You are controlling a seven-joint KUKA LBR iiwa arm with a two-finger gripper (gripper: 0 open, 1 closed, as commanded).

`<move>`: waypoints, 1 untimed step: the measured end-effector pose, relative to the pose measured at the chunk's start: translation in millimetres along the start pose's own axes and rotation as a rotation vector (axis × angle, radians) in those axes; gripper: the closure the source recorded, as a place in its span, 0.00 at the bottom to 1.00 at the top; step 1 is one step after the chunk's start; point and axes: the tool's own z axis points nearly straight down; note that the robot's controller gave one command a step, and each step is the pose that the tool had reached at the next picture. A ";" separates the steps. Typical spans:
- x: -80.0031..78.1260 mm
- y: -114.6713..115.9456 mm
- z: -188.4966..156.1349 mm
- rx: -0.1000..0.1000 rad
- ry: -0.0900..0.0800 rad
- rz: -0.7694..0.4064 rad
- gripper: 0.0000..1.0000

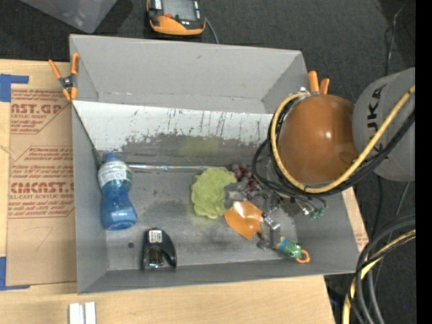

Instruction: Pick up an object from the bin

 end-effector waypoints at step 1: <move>12.0 -9.6 73.2 -0.002 0.005 0.085 0.00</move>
Offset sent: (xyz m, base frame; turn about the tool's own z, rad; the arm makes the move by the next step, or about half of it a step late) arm 0.0077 -0.0341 -0.0750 -0.2906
